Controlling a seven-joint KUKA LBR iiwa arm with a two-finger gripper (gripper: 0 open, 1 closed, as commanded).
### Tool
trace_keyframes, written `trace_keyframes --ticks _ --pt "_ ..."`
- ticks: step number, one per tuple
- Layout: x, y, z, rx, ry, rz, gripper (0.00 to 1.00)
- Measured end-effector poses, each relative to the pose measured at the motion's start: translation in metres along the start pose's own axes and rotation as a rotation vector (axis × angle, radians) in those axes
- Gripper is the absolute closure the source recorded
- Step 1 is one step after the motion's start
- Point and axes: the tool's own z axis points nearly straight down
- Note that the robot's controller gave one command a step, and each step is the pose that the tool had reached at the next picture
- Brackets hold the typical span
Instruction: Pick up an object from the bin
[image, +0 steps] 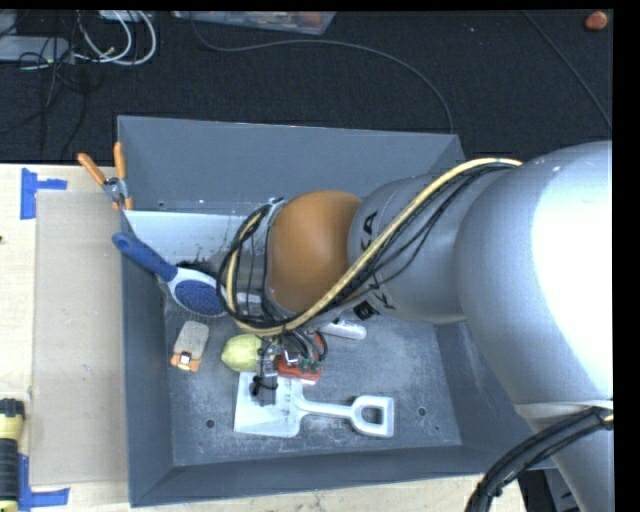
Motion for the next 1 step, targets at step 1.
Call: trace_keyframes --ticks 1 --pt "0.0050 0.0017 -0.0005 0.000 -0.005 -0.015 0.00"
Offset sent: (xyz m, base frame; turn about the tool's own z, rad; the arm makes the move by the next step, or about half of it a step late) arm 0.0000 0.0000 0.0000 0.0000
